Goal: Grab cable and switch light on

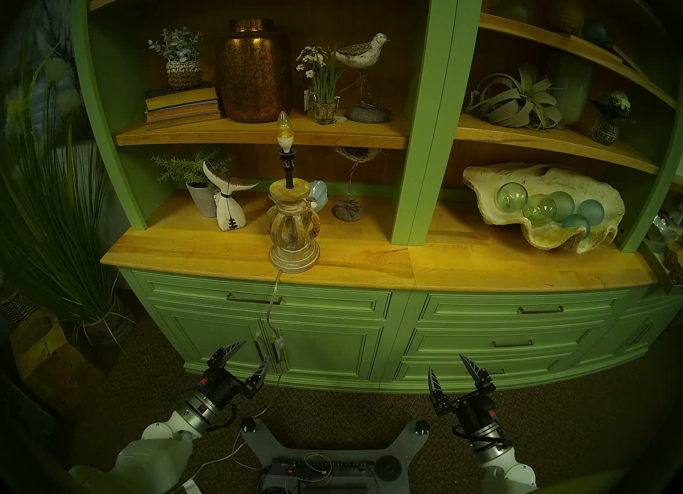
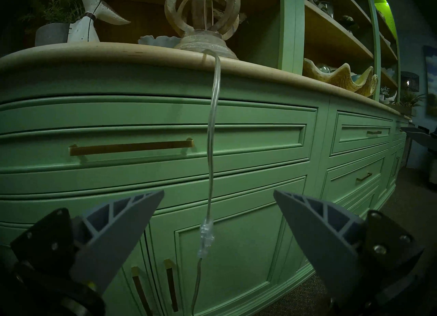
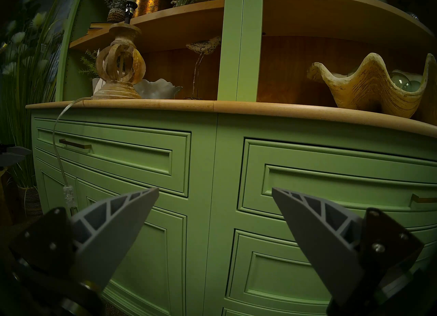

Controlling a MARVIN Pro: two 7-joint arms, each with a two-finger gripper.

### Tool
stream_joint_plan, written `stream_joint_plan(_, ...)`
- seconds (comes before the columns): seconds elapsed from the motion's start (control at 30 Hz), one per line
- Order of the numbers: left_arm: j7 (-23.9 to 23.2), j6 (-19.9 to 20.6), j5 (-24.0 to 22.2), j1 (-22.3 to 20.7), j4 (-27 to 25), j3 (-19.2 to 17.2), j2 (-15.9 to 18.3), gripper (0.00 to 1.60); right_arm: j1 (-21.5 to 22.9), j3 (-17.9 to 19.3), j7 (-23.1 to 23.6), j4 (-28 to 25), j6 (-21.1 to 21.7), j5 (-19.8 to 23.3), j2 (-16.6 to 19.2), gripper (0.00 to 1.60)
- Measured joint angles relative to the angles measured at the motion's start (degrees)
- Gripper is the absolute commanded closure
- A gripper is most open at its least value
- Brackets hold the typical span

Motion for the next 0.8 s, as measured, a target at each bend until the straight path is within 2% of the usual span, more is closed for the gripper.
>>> stream_joint_plan(0.27, -0.9, 2.2, 0.0, -1.5, 0.2, 1.2, -0.7, 0.0, 0.0, 0.0, 0.0, 0.0, 0.0, 0.0, 0.0, 0.0)
stream_joint_plan(0.8, 1.9, 2.6, 4.0, -9.0, 10.0, 1.9, -2.2, 0.0, 0.0, 0.0, 0.0, 0.1, 0.0, 0.0, 0.0, 0.0)
